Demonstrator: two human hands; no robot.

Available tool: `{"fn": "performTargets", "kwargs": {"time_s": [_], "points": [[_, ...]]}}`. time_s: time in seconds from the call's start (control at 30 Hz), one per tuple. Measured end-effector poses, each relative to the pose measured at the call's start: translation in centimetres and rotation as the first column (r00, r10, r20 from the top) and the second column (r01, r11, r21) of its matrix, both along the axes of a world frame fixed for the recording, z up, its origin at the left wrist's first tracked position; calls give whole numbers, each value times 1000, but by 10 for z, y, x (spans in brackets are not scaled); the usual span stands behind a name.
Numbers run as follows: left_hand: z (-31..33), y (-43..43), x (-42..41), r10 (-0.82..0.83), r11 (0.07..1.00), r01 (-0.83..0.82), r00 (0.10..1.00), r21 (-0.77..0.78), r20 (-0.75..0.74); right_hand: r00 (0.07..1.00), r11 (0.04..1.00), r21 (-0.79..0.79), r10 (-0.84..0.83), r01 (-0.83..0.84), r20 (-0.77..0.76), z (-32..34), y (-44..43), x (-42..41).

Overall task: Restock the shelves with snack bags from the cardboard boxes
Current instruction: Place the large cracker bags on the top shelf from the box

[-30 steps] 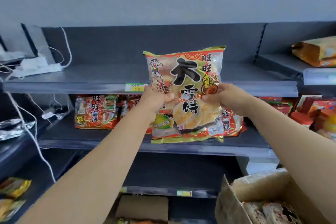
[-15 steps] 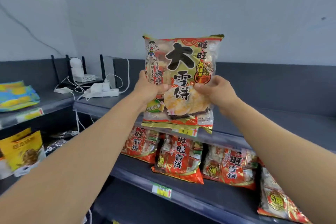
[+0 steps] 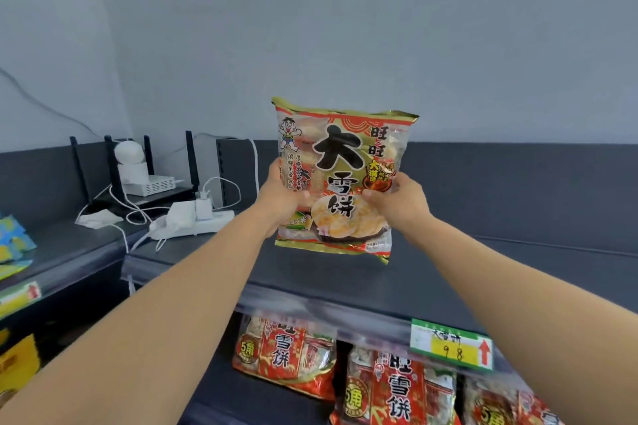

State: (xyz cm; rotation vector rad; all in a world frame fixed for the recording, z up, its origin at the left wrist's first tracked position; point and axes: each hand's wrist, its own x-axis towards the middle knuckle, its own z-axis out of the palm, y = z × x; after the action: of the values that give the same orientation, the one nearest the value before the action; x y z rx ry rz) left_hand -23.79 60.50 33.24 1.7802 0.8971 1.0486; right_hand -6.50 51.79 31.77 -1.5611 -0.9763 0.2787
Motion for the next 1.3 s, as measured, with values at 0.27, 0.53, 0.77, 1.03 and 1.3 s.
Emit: {"fn": "performTargets", "kwargs": {"time_s": [0.27,0.53,0.77,1.03,1.3], "points": [[-13,95,22,-37,999,37,999,-8,7,996,997,-53,-51,55,72,-11,74,15],[-36,141,47,-39,993,30,996,-118,-79,983,970,-206,-98,129,154,-33,99,24],[-16,134,50,59,996,-63,995,57,76,965,970,-50,-232,240,123,-19,94,23],[-43,126,46,-35,999,35,997,-9,-74,978,937,-286,-177,202,112,-28,99,23],[-53,129,49,0,991,34,966,128,-260,981,929,-347,-64,126,185,-41,100,21]]}}
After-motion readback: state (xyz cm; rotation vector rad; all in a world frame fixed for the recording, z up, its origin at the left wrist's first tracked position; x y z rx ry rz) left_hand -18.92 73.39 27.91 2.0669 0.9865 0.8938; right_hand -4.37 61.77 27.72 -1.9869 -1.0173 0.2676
